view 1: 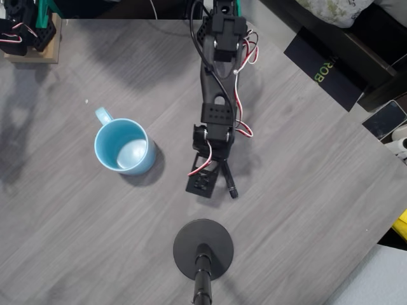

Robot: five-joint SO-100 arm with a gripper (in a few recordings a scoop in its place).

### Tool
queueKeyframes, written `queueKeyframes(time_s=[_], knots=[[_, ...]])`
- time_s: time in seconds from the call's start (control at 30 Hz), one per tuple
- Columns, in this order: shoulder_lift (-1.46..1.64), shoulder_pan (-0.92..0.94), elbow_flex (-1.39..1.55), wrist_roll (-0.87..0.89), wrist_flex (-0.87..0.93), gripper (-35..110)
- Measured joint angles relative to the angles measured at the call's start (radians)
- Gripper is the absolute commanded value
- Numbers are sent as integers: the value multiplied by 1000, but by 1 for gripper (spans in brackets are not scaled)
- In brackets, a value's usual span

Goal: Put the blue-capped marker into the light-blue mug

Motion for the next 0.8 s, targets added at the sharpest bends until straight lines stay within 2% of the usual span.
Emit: queueKeyframes(time_s=[0.8], knots=[[-101, -34, -35, -21, -9, 14]])
